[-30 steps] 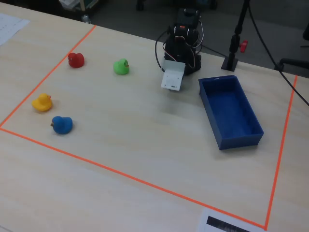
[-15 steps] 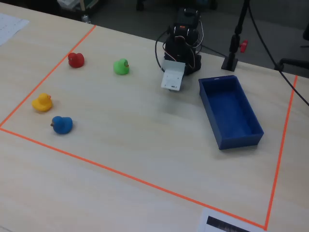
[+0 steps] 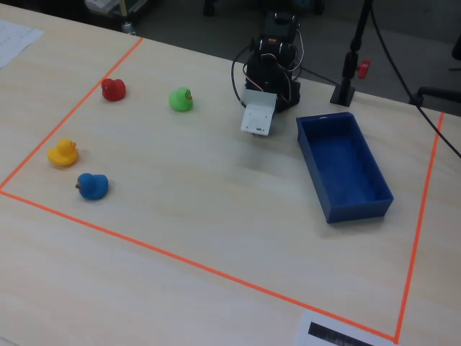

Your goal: Grasp yellow duck and put it into box.

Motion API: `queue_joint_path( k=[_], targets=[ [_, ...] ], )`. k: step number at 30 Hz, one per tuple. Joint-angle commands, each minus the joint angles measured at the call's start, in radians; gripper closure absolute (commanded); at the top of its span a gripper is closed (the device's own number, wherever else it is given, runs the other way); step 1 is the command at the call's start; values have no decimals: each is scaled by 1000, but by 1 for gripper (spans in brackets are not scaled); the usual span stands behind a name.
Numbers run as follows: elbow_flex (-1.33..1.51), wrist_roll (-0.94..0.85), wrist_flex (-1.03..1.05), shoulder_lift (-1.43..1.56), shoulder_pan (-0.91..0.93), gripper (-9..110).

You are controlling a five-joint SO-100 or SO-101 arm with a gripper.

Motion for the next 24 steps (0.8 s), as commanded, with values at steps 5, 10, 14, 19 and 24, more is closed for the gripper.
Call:
queue_joint_path(
  k=[5, 10, 14, 19, 24],
  targets=[
    [-8, 0, -313, -14, 84, 101],
    [-106, 32, -394, -135, 92, 101],
    [-291, 127, -515, -367, 103, 101],
    [-617, 221, -641, -706, 156, 101],
    [-865, 273, -825, -979, 273, 101]
  ],
)
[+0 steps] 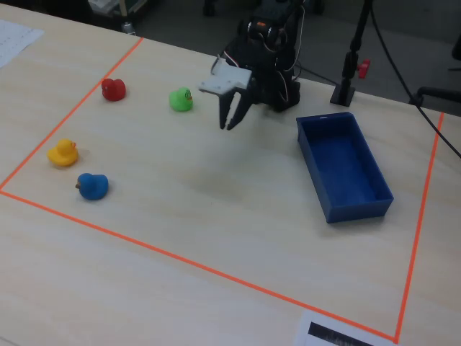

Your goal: Grasp yellow duck and put it into box.

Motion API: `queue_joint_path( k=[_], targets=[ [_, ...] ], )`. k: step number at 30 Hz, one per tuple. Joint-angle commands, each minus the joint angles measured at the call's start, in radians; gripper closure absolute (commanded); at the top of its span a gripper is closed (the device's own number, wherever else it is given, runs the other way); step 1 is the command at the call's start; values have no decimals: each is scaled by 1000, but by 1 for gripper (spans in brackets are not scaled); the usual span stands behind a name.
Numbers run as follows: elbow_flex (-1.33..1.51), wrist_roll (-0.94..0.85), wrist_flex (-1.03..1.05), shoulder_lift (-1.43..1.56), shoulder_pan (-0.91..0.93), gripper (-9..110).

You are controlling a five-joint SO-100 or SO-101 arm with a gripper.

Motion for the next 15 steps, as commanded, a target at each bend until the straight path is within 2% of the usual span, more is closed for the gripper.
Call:
queue_joint_path(
  k=[1, 15],
  targets=[
    [-247, 23, -181, -230, 101, 101],
    [-331, 23, -848, -733, 413, 101]
  ],
)
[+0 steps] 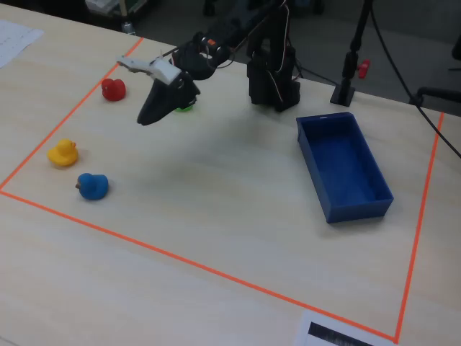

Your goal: Grasp yellow duck and put it into box.

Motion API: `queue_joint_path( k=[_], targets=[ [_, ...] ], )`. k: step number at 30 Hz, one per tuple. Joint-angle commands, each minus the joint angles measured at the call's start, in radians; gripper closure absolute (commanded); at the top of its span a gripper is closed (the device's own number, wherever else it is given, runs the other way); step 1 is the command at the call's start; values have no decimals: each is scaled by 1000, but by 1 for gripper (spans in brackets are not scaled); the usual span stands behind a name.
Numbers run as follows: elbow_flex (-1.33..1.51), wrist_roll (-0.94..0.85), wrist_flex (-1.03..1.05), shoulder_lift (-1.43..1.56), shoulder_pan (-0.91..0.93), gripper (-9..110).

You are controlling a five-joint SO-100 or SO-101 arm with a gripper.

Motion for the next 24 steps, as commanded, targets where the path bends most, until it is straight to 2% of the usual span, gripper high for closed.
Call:
queue_joint_path(
  k=[1, 10, 18, 21, 24],
  targets=[
    [-55, -5, -206, -114, 58, 101],
    [-127, -43, -448, -408, 158, 101],
    [-334, -61, -492, -643, 213, 101],
    [-359, -60, -523, -676, 242, 91],
    [-385, -60, -523, -695, 270, 88]
  ],
)
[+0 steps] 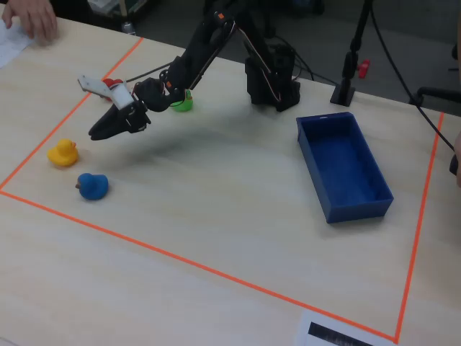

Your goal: Grasp yellow duck and put it into box.

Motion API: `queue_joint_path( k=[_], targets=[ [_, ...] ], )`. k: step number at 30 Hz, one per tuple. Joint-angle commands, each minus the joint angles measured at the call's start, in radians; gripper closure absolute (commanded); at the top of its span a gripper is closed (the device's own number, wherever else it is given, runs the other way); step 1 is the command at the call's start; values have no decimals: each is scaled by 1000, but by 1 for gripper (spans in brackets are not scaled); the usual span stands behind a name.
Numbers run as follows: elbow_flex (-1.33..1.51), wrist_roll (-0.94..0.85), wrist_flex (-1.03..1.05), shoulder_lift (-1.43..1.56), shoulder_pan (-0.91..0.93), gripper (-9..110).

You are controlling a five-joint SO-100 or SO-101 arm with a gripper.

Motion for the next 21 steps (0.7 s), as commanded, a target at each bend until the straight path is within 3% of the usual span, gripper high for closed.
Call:
queue_joint_path(
  k=[1, 10, 21],
  targets=[
    [-81, -6, -25, -2, 35, 87],
    [-152, -41, -57, -89, 83, 79],
    [-296, -44, -80, -239, 104, 76]
  ],
)
